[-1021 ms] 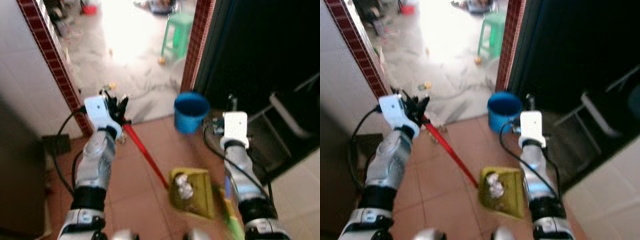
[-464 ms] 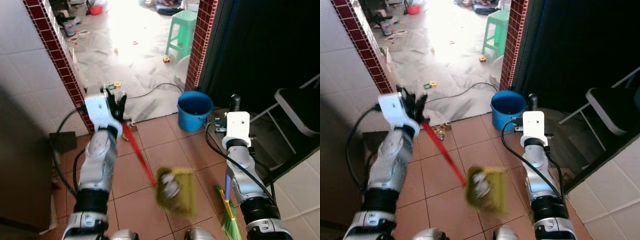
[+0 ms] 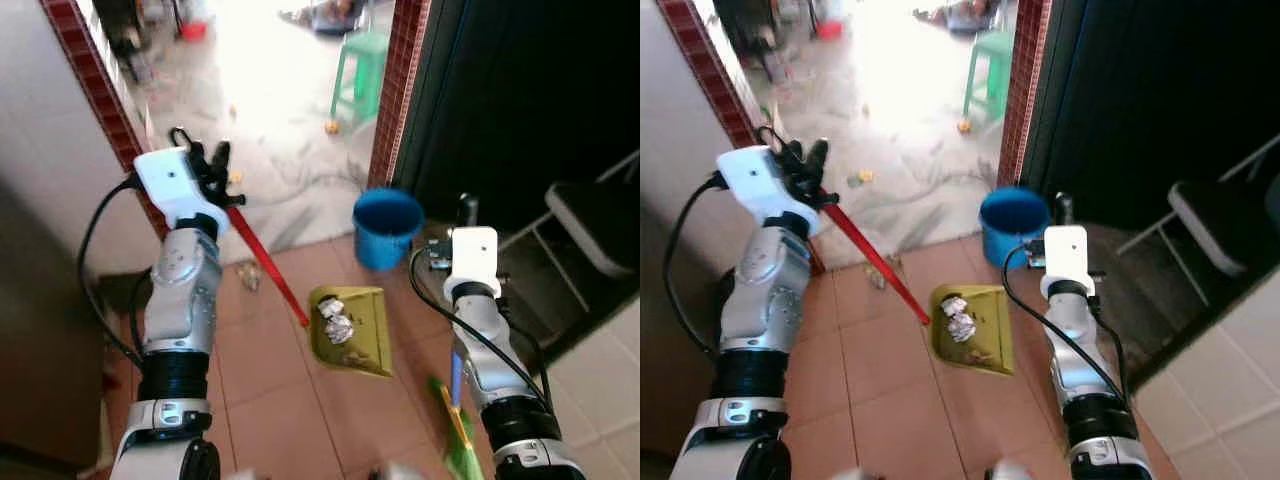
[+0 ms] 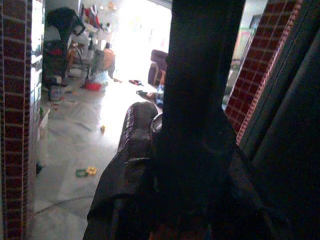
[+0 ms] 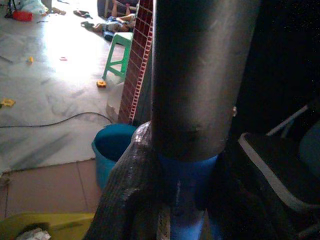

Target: Sweep floor

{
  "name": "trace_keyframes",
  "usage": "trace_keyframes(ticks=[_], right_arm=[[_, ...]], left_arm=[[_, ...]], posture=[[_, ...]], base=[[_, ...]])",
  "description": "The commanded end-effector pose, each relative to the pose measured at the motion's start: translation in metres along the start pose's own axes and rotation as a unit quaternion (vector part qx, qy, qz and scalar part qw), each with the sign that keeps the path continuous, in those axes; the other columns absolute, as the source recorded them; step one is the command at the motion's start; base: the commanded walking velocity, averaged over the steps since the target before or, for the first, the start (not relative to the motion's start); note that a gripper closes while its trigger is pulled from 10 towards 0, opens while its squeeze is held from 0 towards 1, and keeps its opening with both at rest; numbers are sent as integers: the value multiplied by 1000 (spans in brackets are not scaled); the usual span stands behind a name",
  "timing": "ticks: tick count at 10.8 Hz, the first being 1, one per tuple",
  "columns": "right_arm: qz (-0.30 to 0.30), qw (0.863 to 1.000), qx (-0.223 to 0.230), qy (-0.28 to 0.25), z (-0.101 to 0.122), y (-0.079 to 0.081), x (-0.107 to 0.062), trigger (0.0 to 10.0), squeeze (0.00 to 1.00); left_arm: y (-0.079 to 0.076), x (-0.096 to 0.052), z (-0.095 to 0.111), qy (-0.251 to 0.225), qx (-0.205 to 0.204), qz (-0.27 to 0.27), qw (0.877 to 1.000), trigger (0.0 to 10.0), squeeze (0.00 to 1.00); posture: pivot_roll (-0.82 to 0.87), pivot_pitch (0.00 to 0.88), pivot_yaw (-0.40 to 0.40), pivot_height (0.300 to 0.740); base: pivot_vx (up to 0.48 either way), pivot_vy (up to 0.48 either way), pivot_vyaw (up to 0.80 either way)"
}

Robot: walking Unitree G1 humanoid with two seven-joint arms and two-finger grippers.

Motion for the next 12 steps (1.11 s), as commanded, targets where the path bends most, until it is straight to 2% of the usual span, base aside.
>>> trace_keyframes(ticks=[1, 7, 9, 12], right_arm=[[2, 1000, -1, -18, 10, 1, 4, 10000, 0], [4, 1000, -4, -21, 11, 1, 5, 10000, 0], [6, 1000, -5, -21, 11, 2, 5, 10000, 0], [6, 1000, -4, -23, 12, 3, 6, 10000, 0]], left_arm=[[-14, 8, 36, -59, -20, -18, 998, 10000, 0], [-22, 21, 88, -127, -60, -15, 990, 10000, 0], [-22, 24, 99, -140, -66, -14, 988, 10000, 0], [-20, 26, 102, -143, -70, -8, 987, 10000, 0]], posture=[[-35, 0, 28, 740], [-40, 0, 27, 740], [-37, 0, 26, 740], [-38, 0, 29, 740]], base=[[420, 0, 0], [471, 0, 0], [472, 0, 0], [475, 0, 0]])
Point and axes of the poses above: a point about 5 cm out from each wrist's last joint towards the gripper, its own x axis pointing out of the wrist towards the gripper, its own z axis along the axis of the wrist's last joint, y = z × x, the point moved 5 cm from there along x, pointing out of the wrist towards the gripper, and after that the axes turned 5 degrees about -x, right-handed, at the moved point
